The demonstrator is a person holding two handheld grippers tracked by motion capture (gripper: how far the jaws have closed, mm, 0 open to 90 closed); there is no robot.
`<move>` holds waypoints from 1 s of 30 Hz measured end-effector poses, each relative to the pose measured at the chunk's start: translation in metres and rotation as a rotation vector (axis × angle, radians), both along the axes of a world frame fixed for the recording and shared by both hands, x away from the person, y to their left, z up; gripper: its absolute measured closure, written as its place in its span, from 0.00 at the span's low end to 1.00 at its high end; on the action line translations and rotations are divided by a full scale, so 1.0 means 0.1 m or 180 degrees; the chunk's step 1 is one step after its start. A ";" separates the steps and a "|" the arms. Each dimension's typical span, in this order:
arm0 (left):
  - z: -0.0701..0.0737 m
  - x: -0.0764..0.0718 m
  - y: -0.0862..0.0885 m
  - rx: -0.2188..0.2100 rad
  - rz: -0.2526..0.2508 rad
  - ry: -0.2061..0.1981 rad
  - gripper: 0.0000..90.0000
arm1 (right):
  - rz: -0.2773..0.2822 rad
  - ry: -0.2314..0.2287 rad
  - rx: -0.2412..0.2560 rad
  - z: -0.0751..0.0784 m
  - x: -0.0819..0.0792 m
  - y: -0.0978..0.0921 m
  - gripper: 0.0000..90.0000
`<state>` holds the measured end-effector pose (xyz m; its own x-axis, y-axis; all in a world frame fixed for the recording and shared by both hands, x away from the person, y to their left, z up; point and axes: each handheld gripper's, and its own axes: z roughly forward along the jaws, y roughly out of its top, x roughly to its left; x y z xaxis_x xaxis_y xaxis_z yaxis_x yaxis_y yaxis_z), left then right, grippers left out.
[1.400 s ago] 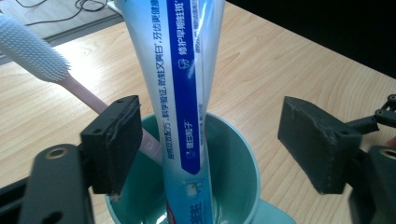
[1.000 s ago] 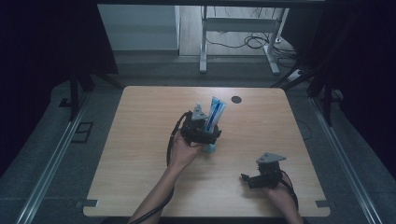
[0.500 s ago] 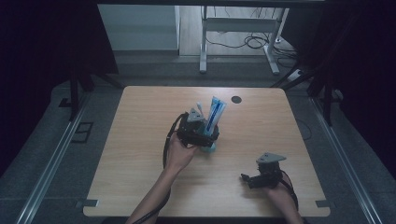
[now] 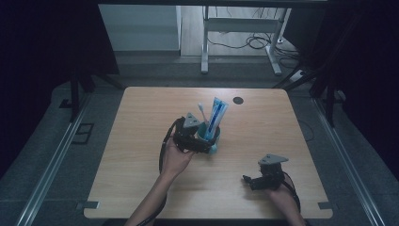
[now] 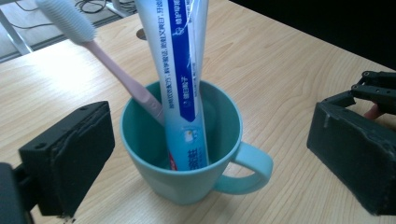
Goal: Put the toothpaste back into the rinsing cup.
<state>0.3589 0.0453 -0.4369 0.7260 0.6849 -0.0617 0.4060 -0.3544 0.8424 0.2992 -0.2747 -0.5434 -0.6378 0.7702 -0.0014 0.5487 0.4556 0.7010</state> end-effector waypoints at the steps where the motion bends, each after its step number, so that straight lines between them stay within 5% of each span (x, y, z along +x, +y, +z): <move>1: 0.00 -0.01 0.02 0.0007 0.0006 -0.0007 0.01 | -0.0001 -0.0001 0.0001 0.00 0.00 0.00 0.00; 30: -0.15 -0.23 0.50 0.0102 0.0166 0.0011 0.00 | -0.0005 -0.0002 0.0004 0.00 0.00 0.00 0.00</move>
